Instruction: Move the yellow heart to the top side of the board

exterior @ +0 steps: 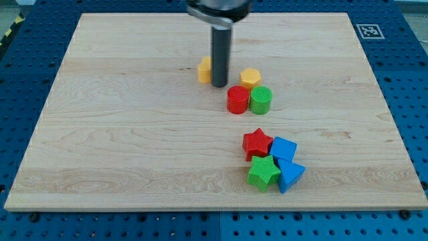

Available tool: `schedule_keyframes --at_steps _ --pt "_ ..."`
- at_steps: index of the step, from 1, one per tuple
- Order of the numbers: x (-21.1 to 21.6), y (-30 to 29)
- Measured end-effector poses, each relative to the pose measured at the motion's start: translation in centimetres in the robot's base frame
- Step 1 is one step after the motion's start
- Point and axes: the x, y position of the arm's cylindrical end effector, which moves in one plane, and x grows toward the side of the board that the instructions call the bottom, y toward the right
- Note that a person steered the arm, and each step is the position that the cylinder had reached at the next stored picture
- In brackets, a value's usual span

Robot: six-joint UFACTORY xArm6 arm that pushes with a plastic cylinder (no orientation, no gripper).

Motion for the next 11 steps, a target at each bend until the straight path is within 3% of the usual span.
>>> schedule_keyframes --at_steps 1,2,4,6,7,8,9,10,11 --pt "-0.2 -6.6" --pt "-0.2 -7.6" --pt "-1.4 0.4" --pt "-5.5 -9.8" --pt "-5.6 -9.5" --pt "-5.5 -4.2" --pt "-7.3 -4.3" --pt "-9.8 -12.3" --pt "-10.5 -15.6"
